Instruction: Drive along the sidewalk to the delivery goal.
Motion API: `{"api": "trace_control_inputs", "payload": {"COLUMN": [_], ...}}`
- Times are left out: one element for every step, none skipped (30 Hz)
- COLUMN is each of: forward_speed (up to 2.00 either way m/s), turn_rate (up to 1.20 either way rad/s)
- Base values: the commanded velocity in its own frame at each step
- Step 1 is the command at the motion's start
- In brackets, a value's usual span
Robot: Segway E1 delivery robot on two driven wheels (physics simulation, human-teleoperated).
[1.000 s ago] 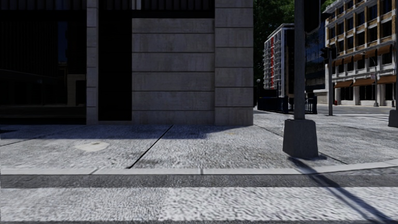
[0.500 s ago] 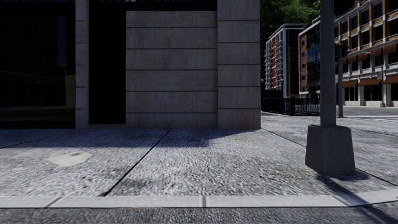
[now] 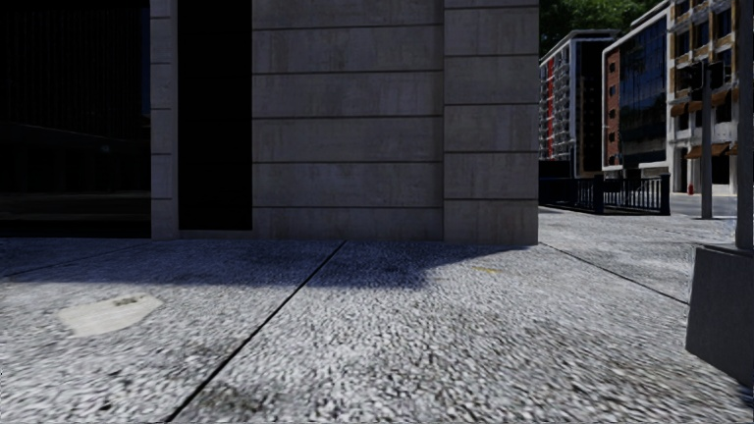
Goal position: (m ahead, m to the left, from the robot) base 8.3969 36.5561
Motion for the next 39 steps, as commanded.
{"api": "trace_control_inputs", "payload": {"forward_speed": [1.18, 1.18, 1.18, 1.18, 1.18, 1.18, 1.18, 1.18, 1.18, 1.18, 1.18, 1.18, 1.18, 1.18, 1.18, 1.18, 1.18, 1.18, 1.18, 1.17, 1.17, 1.17, 1.17, 1.17, 1.17, 1.17, 1.17, 1.17, 1.17, 1.17, 1.17, 1.17, 1.17, 1.17, 1.17, 1.17, 1.17, 1.17, 1.17], "turn_rate": [0.57, 0.57, 0.57, 0.57, 0.57, 0.57, 0.57, 0.57, 0.57, 0.57, 0.57, 0.57, 0.57, 0.57, 0.57, 0.57, 0.57, 0.57, 0.57, 0.57, 0.57, 0.57, 0.57, 0.57, 0.57, 0.57, 0.57, 0.57, 0.57, 0.57, 0.57, 0.57, 0.57, 0.57, 0.57, 0.57, 0.57, 0.57, 0.57]}}
